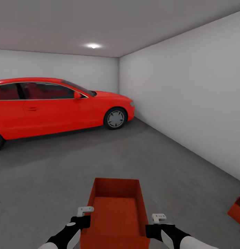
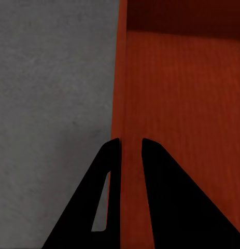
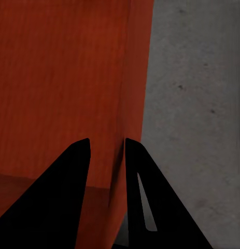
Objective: Move the two storage containers from the living room to the garage. In the garage, place one container on the floor and stack the other container on top of it (either order is fine).
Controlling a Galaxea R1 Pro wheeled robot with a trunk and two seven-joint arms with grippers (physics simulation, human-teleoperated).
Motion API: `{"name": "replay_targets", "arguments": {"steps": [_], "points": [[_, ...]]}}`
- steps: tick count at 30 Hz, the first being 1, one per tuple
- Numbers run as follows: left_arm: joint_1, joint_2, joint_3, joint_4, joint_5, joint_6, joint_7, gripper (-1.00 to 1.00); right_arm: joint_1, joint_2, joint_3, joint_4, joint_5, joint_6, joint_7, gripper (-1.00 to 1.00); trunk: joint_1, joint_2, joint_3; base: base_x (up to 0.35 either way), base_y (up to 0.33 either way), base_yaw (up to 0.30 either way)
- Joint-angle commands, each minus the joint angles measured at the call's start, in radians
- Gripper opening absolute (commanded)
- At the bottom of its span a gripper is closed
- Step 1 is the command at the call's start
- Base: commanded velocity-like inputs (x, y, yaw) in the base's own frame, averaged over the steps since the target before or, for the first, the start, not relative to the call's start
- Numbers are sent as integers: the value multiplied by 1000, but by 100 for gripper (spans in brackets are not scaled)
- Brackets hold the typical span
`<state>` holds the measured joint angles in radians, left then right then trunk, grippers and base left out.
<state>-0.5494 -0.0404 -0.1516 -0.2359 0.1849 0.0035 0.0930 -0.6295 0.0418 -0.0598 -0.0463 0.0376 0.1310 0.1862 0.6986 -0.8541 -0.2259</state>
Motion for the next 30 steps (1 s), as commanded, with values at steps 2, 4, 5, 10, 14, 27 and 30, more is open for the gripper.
{"name": "replay_targets", "arguments": {"steps": [2, 4, 5, 10, 14, 27, 30], "points": [[0, 2, -32, 3, 24, 1, -22, -100, -1, -28, -3, -53, -11, -14, 29, -100, 1, -1, -1, 242, 70, -286], [0, 2, -32, 3, 24, 1, -21, -100, -1, -28, -3, -53, -11, -14, 29, -100, 1, -1, -1, 173, 31, -286], [0, 2, -32, 3, 24, 1, -21, -100, -1, -28, -3, -53, -11, -14, 29, -100, 1, -1, -1, 133, 22, -286], [0, 2, -32, 3, 24, 1, -21, -100, -1, -28, -3, -53, -12, -14, 29, -100, 1, -1, -1, 51, 9, -286], [0, 2, -32, 3, 24, 1, -21, -100, -1, -28, -3, -53, -12, -14, 29, -100, 1, -1, -1, 12, 2, -286], [0, 2, -32, 3, 24, 1, -21, -100, -1, -28, -3, -53, -13, -14, 29, -100, 1, -1, -1, 1, 0, -286], [0, 2, -32, 3, 24, 1, -21, -100, -1, -28, -3, -53, -13, -14, 29, -100, 1, -1, -1, 0, 0, -286]]}}
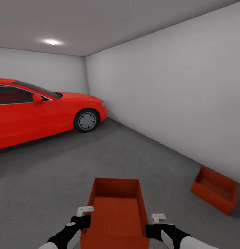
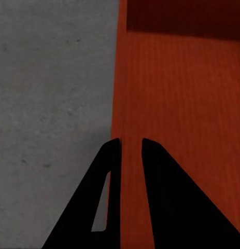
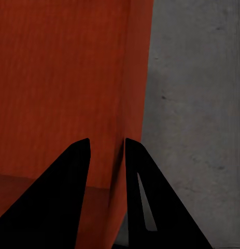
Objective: Move the two storage containers from the living room to the garage. In the garage, place one container on the floor and stack the other container on top of it (either order is fine).
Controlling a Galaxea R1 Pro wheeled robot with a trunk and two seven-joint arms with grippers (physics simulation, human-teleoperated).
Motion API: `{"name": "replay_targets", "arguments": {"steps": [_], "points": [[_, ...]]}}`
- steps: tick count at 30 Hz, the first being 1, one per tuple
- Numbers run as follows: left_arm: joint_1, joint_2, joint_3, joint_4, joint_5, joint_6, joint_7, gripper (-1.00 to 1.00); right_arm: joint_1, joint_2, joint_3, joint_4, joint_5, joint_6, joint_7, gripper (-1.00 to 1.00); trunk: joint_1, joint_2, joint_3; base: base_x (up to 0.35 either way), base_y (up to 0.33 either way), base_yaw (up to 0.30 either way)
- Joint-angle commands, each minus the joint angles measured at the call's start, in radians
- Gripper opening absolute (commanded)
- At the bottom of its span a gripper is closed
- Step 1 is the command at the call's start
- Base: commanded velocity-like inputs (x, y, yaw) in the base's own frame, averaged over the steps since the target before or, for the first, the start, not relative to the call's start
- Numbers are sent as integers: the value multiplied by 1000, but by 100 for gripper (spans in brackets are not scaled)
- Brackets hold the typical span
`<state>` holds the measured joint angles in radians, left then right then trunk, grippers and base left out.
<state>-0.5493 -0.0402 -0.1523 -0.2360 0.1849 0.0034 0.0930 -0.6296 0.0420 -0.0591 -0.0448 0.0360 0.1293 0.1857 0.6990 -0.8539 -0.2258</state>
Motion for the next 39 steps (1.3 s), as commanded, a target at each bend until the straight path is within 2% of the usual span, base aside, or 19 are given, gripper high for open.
{"name": "replay_targets", "arguments": {"steps": [1, 11, 21, 39], "points": [[0, 2, -32, 3, 24, 1, -21, -100, -1, -28, -4, -55, -11, -13, 29, -100, 0, -1, -1, 0, 0, -286], [0, 2, -32, 3, 24, 1, -21, -100, -1, -28, -4, -55, -13, -13, 31, -100, 0, -1, 0, 0, 0, -285], [0, 2, -32, 3, 24, 1, -21, -100, -1, -30, -4, -55, -13, -14, 71, -100, 0, -1, 8, 0, 0, -273], [0, 2, -32, 3, 24, 1, -22, -100, -1, -30, -4, -55, -14, -14, 74, -100, 0, -1, 22, 21, 31, -262]]}}
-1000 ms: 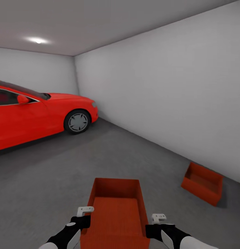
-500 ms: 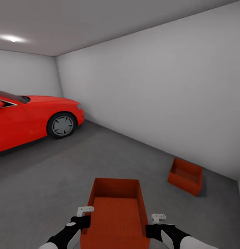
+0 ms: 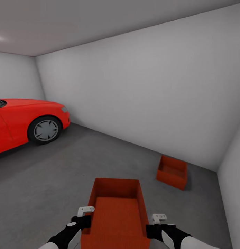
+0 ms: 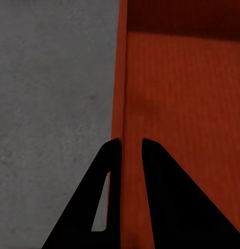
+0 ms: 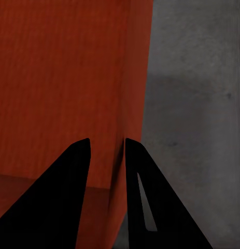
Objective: Move the two storage containers from the living room to the garage. In the garage, place one container on the floor and stack the other container on top of it (either order is fine).
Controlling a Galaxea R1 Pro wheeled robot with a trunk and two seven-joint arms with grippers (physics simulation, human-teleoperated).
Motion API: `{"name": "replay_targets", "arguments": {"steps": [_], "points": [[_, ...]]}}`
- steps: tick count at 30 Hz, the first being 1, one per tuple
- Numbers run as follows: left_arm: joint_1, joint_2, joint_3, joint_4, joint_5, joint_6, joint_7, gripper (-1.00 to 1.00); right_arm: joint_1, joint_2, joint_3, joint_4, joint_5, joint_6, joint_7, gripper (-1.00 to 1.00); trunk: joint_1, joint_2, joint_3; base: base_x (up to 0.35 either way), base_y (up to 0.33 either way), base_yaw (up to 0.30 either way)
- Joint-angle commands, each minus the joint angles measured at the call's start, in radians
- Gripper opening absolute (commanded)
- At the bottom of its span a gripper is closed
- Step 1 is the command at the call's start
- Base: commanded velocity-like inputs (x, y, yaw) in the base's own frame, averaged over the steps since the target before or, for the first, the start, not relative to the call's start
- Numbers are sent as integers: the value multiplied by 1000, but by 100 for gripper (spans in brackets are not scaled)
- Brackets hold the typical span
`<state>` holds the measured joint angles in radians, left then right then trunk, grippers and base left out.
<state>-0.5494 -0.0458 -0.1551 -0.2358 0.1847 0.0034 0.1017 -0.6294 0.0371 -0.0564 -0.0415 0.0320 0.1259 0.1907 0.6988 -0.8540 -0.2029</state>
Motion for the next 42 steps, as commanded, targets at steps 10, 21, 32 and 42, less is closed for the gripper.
{"name": "replay_targets", "arguments": {"steps": [10, 21, 32, 42], "points": [[0, 7, -29, 3, 24, 1, -31, -100, -1, -26, -7, -58, -10, -12, 73, -100, 0, -1, 4, 221, 218, -220], [0, 8, -29, 3, 24, 1, -31, -100, -1, -35, -7, -58, -10, -19, 75, -100, 0, -1, 5, 151, 59, -22], [0, 8, -29, 3, 24, 1, -31, -100, -1, -36, -9, -58, -11, -11, 75, -100, 0, -1, 5, 149, 60, -130], [0, 7, -29, 3, 24, 1, -31, -100, -1, -36, -9, -58, -11, -11, 75, -100, 0, -1, 5, 236, 174, -277]]}}
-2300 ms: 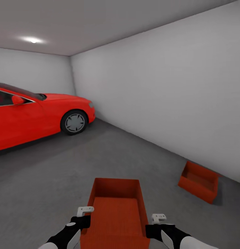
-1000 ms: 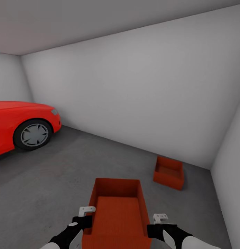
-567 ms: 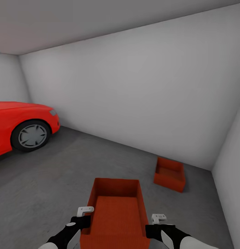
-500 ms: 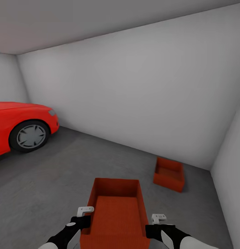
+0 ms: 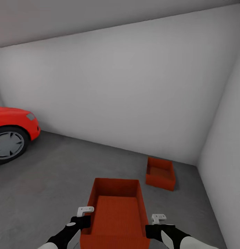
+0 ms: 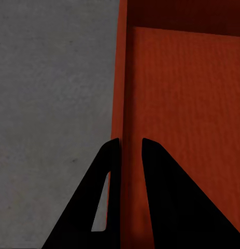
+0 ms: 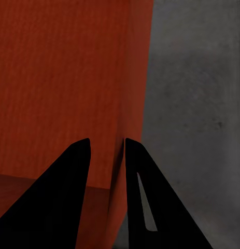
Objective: Move the two storage containers from the living room to the garage. In the garage, place one container on the floor and stack the other container on top of it (either order is fine).
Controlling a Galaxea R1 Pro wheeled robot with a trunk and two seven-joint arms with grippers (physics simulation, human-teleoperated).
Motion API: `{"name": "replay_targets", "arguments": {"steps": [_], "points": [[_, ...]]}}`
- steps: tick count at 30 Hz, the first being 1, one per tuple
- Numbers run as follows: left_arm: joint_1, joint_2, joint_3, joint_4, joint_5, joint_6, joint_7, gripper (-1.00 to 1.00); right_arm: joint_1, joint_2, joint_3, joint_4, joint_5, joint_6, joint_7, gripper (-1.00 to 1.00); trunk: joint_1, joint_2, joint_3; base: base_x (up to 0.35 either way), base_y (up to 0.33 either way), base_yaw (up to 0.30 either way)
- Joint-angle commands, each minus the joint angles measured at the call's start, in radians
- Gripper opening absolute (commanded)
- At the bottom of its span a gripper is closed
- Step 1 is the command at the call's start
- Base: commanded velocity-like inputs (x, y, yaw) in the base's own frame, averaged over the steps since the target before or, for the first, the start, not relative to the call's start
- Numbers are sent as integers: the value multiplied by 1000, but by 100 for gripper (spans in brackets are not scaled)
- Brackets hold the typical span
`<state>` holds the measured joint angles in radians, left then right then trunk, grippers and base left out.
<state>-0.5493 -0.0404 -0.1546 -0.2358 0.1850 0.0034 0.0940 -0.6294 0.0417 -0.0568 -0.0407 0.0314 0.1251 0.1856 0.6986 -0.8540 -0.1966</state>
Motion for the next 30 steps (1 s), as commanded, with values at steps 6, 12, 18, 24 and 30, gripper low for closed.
{"name": "replay_targets", "arguments": {"steps": [6, 12, 18, 24, 30], "points": [[0, 2, -29, 3, 24, 1, -23, -100, -1, -40, -9, -59, -10, -10, 80, -100, 1, -1, -1, 252, 179, -283], [0, 2, -29, 3, 24, 1, -23, -100, -1, -40, -9, -59, -10, -10, 80, -100, 1, -1, -1, 273, 149, -284], [0, 2, -29, 3, 24, -1, -23, -100, -1, -40, -9, -59, -10, -10, 80, -100, 1, -1, -1, 278, 108, -284], [0, 2, -29, 3, 24, -2, -23, -100, -1, -40, -9, -59, -10, -10, 80, -100, 1, -1, -1, 279, 42, -284], [0, 2, -29, 3, 24, -2, -23, -100, -1, -40, -8, -59, -10, -10, 80, -100, 1, -1, -1, 279, 7, -284]]}}
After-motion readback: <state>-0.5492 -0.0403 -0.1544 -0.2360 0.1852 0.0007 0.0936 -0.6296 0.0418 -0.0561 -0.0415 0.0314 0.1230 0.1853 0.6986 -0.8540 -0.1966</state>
